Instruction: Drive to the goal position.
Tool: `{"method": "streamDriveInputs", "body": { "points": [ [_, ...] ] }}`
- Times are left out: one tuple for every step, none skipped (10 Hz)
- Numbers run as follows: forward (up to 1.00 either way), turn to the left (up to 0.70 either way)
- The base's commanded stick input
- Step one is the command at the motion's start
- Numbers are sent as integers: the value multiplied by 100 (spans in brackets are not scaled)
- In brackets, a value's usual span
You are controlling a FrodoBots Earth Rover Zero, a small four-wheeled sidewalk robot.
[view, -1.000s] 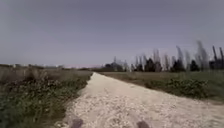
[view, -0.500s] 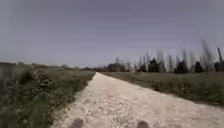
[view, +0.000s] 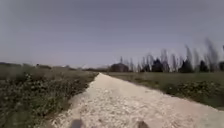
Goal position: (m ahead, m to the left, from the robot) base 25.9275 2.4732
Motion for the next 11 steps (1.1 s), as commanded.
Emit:
{"method": "streamDriveInputs", "body": {
  "points": [
    [70, 0],
    [70, 0],
    [70, 0],
    [70, 0],
    [70, 0],
    [70, 0],
    [70, 0],
    [70, 0],
    [70, 0],
    [70, 0],
    [70, 0]
  ]
}}
